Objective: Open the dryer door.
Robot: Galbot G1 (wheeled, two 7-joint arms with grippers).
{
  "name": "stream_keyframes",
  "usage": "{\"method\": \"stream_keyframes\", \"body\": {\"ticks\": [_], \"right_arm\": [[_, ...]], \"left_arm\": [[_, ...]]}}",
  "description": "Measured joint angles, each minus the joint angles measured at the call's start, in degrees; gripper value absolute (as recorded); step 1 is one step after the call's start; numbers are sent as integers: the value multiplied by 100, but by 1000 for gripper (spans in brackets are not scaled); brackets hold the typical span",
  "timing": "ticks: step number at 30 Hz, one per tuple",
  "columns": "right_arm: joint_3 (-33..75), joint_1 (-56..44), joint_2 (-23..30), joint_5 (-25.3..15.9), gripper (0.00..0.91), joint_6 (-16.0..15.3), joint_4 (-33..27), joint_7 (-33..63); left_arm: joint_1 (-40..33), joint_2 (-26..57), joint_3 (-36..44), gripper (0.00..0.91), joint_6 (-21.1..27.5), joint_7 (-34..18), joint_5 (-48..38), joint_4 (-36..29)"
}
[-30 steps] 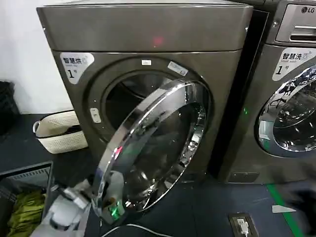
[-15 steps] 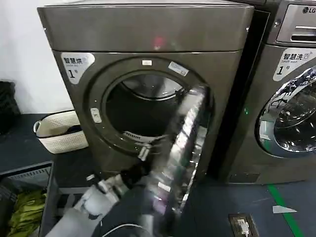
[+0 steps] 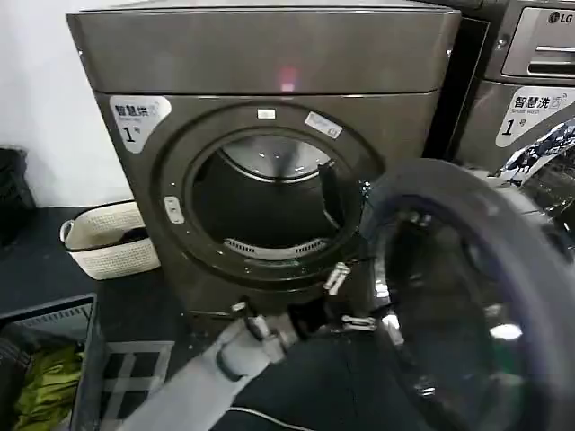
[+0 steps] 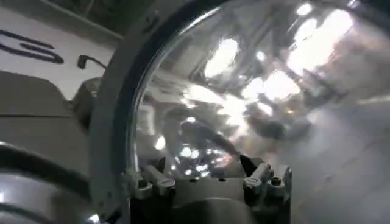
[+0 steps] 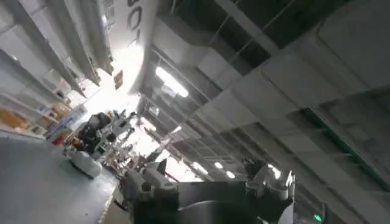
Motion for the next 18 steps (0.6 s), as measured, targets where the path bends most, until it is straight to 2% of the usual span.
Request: {"method": "stream_keyframes", "body": {"ticks": [10,15,18], "right_arm": [[346,-161,-520,-9,907,-140,-870,74],[591,-202,-698,-6,907,-127,-1272,86],[728,-243,-737,-3,907,-14,-1471,61]], "left_arm": [[-622,-953,499,907,129,152,31,918],[-922,-1321,640,907,120,156,62,1354],[-1056,-1482,697,907,125,220,69,1551]]}}
